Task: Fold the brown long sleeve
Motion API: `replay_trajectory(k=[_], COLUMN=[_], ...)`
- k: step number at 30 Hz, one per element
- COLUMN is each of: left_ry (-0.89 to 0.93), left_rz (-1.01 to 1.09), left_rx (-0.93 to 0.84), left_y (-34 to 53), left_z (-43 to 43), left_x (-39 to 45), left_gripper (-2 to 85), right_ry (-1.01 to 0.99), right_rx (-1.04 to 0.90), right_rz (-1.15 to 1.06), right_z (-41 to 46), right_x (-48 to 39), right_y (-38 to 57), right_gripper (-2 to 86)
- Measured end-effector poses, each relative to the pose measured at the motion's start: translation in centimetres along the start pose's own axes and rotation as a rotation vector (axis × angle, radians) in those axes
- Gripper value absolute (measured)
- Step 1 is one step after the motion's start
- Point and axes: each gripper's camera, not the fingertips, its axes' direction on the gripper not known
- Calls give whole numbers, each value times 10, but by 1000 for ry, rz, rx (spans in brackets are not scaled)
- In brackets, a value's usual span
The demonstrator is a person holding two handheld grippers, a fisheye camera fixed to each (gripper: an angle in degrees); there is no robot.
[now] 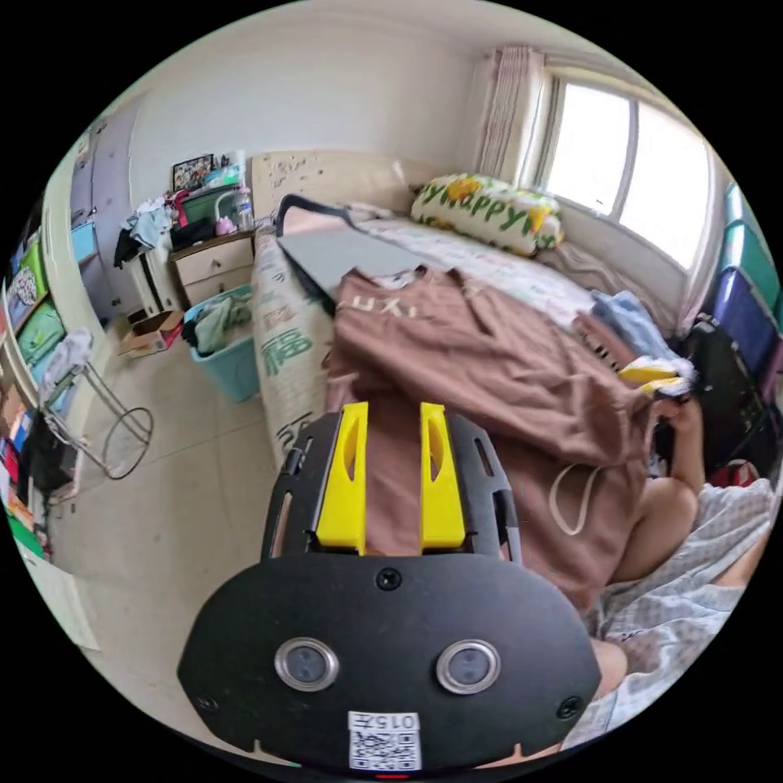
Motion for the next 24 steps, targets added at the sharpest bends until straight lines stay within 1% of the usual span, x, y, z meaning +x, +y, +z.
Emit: replay_trajectory(k=[2, 4, 6, 8, 10, 12, 13, 14, 17, 19, 21, 24], left_ry=[-79, -176, -169, -190, -207, -223, -221, -215, -204, -208, -158, -117], left_rz=[65, 118, 140, 173, 212, 246, 250, 243, 141, 44, -45, -91], left_rx=[-51, -70, -57, -47, -95, -137, -142, -137, -31, 105, 176, 180], left_y=[-8, -23, -35, -46, -59, -64, -65, -65, -56, -38, -24, -6], left_z=[16, 32, 39, 44, 60, 71, 73, 72, 53, 29, 20, 23], left_x=[16, 32, 39, 48, 57, 61, 62, 61, 48, 33, 16, 3], left_gripper=[112, 114, 114, 113, 107, 97, 86, 78, 41, 30, 26, 28], right_ry=[-8, -112, -159, -138, -32, 54, 91, 92, 60, 66, 67, -23], right_rx=[50, 37, -25, -145, -276, -305, -285, -277, -198, -106, -67, -85], right_rz=[-53, -206, -276, -326, -369, -391, -397, -398, -319, -223, -184, -194], right_z=[-8, -1, 18, 46, 78, 88, 87, 85, 70, 53, 43, 45], right_x=[-17, -50, -72, -89, -99, -101, -102, -101, -86, -69, -61, -60], right_y=[-3, -11, -19, -24, -24, -21, -20, -21, -27, -29, -29, -28], right_gripper=[111, 124, 149, 170, 170, 137, 119, 110, 72, 52, 50, 49])
